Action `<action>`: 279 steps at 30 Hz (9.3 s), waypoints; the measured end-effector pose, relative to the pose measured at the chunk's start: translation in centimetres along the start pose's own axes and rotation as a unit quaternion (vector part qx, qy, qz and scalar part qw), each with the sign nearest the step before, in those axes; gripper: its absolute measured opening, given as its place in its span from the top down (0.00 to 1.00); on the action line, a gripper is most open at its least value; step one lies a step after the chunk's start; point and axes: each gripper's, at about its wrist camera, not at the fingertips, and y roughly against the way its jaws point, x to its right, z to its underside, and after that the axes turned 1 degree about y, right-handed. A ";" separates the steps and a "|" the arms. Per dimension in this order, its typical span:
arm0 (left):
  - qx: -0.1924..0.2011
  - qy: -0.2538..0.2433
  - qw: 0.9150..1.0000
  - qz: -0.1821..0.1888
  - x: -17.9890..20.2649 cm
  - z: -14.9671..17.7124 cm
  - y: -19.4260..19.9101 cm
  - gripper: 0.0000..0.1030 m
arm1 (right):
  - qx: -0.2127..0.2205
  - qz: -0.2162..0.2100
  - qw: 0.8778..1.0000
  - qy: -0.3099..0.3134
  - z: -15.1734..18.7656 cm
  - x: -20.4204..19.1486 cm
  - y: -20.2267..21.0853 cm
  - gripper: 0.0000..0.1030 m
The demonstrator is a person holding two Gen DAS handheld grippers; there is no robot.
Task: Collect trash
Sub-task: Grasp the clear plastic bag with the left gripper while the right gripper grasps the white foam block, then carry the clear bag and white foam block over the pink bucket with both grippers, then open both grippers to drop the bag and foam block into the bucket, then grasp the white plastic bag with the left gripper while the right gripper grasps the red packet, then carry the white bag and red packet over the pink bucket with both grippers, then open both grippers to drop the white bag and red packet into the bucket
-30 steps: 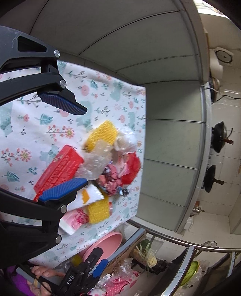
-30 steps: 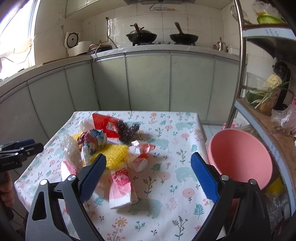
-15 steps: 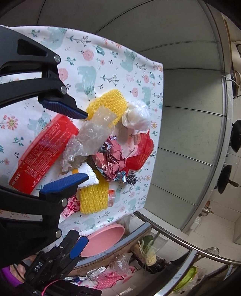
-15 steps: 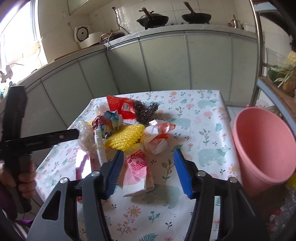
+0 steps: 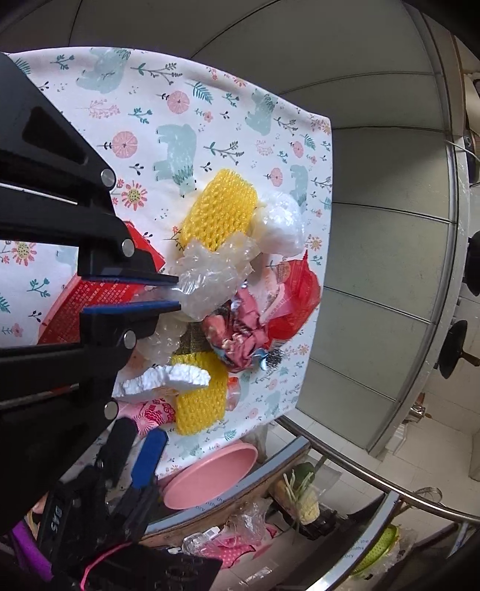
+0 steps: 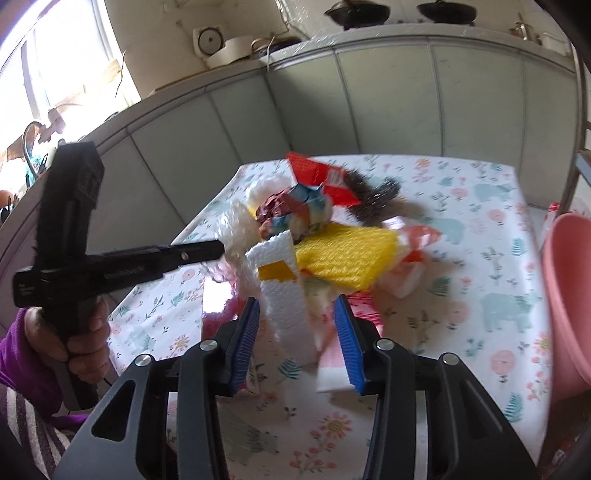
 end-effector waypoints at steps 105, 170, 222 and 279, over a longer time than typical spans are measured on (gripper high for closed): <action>0.048 -0.162 0.981 0.091 16.2 -0.1 1.3 0.51 | 0.149 0.154 0.966 -0.147 1.9 10.4 11.6 0.51; 0.140 0.010 0.990 -0.026 -5.3 -5.9 2.6 0.73 | 0.026 0.042 0.997 -0.054 -12.5 2.0 -5.8 0.79; 0.130 -0.130 0.978 0.096 14.4 -4.1 3.6 0.73 | 0.215 0.179 0.939 -0.201 0.0 13.5 17.8 0.79; -0.047 -0.181 0.967 0.175 28.2 -2.2 -12.7 0.56 | 0.146 0.265 0.911 -0.280 4.2 24.2 14.3 0.56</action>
